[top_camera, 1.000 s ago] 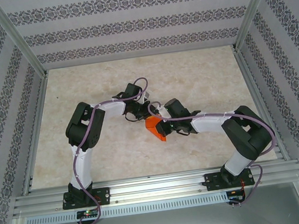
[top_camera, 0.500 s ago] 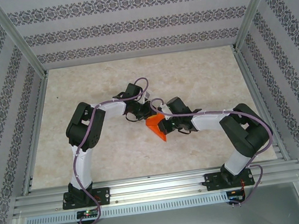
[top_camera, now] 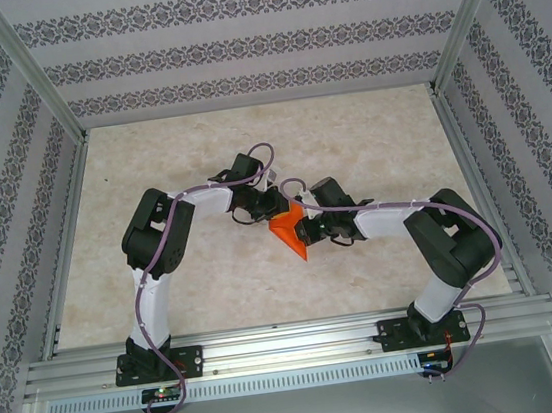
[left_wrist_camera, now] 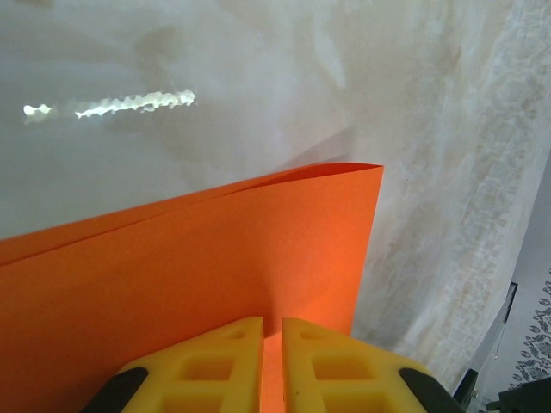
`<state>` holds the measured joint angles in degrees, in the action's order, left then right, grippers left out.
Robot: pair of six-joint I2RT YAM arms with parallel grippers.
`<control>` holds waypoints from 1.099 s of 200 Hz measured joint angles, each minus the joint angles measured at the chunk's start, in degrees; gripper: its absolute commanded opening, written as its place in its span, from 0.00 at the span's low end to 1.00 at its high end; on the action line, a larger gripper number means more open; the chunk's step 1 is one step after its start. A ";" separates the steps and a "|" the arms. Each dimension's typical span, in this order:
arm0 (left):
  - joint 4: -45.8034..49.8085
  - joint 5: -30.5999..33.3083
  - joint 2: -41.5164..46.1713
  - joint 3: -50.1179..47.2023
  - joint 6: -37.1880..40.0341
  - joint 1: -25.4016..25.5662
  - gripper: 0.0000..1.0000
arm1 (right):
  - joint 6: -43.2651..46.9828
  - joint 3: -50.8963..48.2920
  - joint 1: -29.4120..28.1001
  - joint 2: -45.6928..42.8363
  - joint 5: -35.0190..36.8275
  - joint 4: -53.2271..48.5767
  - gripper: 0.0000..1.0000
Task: Fold a paper plane with a square sheet of paper (fold left side to right side)
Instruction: Third fold the triangle at the center of the table.
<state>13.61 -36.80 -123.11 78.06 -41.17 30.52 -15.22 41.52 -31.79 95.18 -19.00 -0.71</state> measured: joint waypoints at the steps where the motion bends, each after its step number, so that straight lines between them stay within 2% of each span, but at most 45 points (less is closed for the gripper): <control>1: 0.00 0.00 0.00 0.00 0.00 0.00 0.15 | 0.00 0.00 0.04 0.02 0.00 0.00 0.00; 220: -0.02 0.02 -0.02 0.00 0.00 0.04 0.15 | -1.07 1.31 0.83 2.01 -0.17 -0.42 0.00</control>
<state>13.58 -36.77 -123.13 78.06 -41.17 30.57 -16.29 42.83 -30.96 97.19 -19.18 -1.13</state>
